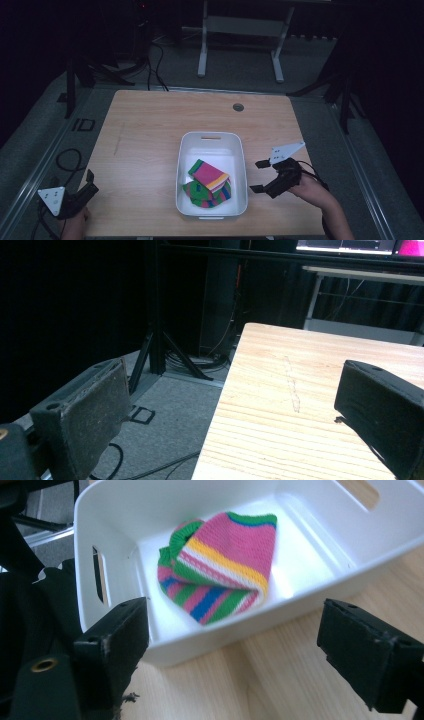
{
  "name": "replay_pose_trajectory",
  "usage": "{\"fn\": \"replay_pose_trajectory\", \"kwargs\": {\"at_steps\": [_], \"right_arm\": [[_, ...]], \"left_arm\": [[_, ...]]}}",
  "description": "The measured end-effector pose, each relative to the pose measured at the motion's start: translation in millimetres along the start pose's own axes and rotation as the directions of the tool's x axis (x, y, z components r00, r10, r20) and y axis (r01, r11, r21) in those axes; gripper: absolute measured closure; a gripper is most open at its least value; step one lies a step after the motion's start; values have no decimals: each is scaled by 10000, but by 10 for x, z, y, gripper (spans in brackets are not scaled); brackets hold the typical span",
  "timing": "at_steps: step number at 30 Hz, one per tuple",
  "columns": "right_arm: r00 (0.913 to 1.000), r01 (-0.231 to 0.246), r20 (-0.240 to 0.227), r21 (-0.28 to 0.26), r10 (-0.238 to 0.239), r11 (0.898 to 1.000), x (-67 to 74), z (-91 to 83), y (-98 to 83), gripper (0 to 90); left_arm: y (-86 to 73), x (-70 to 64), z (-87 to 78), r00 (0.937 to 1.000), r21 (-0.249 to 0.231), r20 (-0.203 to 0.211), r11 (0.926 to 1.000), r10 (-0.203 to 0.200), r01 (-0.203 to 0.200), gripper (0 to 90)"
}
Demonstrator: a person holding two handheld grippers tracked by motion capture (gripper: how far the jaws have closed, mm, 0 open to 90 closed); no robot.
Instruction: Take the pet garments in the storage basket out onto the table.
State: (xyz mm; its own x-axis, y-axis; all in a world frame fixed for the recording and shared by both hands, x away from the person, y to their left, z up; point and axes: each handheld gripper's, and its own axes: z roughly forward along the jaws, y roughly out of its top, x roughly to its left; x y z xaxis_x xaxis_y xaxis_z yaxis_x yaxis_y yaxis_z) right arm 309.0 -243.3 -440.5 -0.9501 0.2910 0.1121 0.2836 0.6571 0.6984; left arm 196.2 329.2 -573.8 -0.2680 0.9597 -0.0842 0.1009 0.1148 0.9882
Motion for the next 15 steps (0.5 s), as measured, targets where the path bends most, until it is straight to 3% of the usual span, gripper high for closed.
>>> {"fn": "replay_pose_trajectory", "kwargs": {"at_steps": [9,15], "right_arm": [[9986,536,-2,396,-536,9978,82,261,249,130],[9959,862,-332,760,-839,9934,156,511,408,131]], "left_arm": [[1,3,1,10000,27,41,10000,-7,7,19],[0,7,0,10000,-1,70,10000,-48,48,19]]}}
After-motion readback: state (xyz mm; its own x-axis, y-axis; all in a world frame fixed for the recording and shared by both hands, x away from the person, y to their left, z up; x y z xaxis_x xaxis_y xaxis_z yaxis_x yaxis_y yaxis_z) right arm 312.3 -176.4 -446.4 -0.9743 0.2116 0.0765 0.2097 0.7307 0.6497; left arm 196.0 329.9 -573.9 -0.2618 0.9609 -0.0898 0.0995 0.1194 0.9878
